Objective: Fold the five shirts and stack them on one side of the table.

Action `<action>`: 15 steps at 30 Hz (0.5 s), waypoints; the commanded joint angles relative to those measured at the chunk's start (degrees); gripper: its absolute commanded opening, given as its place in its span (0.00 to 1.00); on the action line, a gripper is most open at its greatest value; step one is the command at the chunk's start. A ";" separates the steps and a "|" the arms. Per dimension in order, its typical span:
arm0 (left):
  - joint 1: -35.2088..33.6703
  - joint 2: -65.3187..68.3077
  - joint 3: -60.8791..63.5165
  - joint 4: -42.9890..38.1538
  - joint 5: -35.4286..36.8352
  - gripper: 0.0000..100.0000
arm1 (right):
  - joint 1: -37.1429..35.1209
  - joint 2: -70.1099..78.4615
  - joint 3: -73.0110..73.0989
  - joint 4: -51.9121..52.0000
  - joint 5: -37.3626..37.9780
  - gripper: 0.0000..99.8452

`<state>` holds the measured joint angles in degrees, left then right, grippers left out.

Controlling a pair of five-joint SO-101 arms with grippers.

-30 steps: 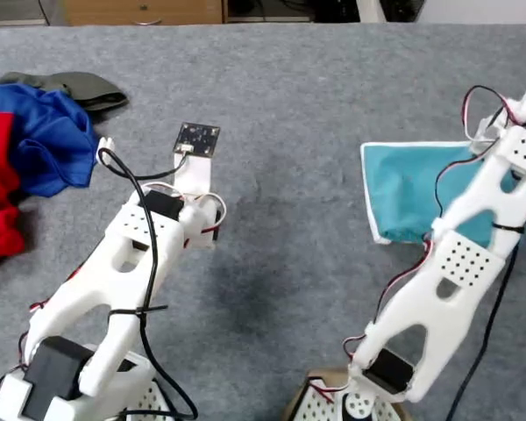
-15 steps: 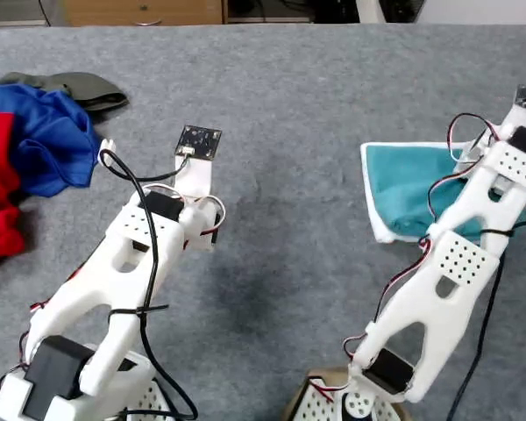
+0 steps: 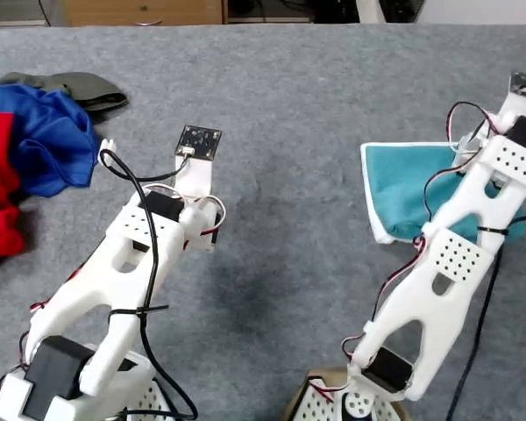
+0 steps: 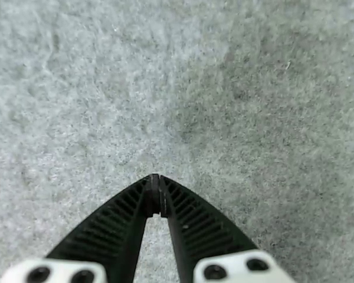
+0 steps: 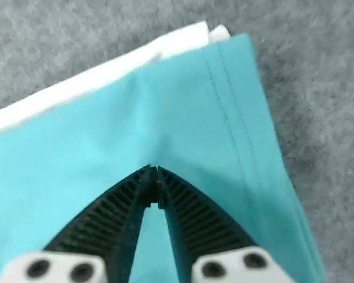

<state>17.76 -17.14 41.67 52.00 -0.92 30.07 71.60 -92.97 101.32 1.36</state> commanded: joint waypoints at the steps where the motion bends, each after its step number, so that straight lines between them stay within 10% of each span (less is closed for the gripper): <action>1: -0.62 -0.22 -0.18 -0.18 0.09 0.02 | 0.48 -10.07 -1.01 1.23 0.70 0.00; 15: -2.37 -0.92 1.05 0.09 0.00 0.02 | -6.29 -48.31 72.66 -7.82 0.44 0.00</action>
<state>17.58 -17.14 42.73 52.00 -0.92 25.76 32.92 -38.29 99.82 1.63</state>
